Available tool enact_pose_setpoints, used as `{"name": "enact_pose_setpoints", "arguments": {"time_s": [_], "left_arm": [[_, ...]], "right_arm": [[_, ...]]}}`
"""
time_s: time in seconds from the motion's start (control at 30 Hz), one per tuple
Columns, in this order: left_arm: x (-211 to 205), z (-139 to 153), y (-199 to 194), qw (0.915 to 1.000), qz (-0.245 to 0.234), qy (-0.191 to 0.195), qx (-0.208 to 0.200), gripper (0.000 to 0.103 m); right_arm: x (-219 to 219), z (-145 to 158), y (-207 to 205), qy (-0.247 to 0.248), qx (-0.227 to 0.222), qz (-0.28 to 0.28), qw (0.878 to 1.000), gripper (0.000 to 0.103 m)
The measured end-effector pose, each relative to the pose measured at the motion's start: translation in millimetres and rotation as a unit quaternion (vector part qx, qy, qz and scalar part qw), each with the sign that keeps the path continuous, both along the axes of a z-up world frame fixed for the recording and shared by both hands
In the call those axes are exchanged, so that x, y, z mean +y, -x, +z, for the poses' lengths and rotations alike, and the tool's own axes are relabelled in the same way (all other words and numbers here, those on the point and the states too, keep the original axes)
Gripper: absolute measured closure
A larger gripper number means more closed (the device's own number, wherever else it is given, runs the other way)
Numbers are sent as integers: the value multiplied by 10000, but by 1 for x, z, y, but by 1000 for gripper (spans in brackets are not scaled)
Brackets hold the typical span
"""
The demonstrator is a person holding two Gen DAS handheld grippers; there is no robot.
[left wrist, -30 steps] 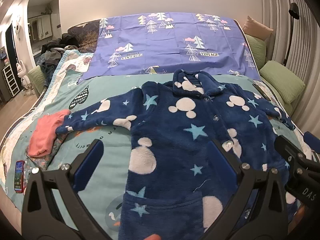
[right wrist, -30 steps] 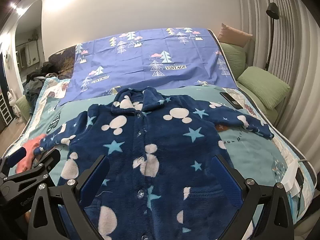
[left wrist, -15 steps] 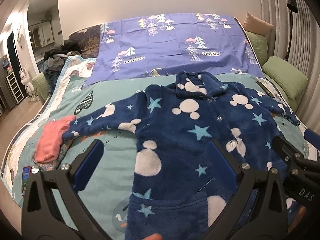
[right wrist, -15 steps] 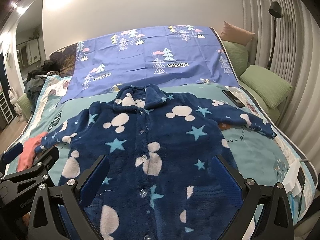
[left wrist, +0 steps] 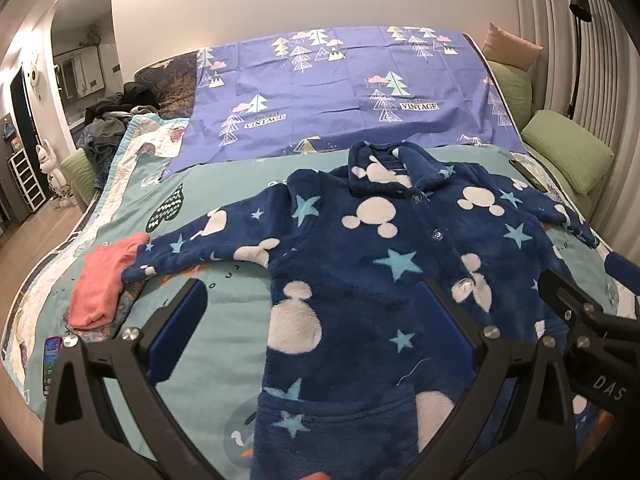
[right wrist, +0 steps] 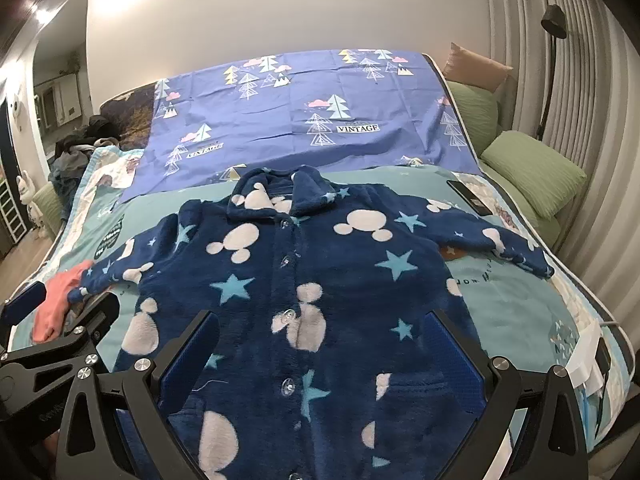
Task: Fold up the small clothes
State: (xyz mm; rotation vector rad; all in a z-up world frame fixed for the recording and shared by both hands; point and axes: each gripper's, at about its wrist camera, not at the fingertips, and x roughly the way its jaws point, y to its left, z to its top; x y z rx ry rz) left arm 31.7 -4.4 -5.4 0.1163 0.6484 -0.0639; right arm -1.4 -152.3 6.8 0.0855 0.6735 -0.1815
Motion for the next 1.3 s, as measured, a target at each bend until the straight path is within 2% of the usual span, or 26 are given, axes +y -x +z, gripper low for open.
{"name": "enact_pose_setpoints", "arguments": {"time_s": [0.43, 0.93, 1.03, 1.13, 1.2, 1.27, 1.3], "left_arm": [[4, -2, -2, 10000, -29, 66, 11, 0], [43, -16, -36, 9989, -25, 376, 263, 0], [60, -22, -48, 9978, -28, 547, 377, 0], [97, -33, -68, 9932, 149, 953, 649, 1], [134, -44, -84, 9856, 400, 1381, 894, 1], [174, -58, -97, 9725, 682, 1921, 1123, 5], [200, -68, -104, 9605, 876, 2306, 1292, 7]], "right_arm": [[12, 1, -9, 98, 16, 77, 9999, 0], [31, -2, -32, 286, 150, 164, 9993, 0], [35, -5, -40, 346, 204, 217, 9990, 0], [37, -9, -48, 385, 278, 290, 9985, 0], [37, -12, -52, 381, 286, 355, 9982, 0], [36, -15, -55, 273, 262, 496, 9980, 0], [35, -17, -58, 214, 258, 558, 9979, 0]]}}
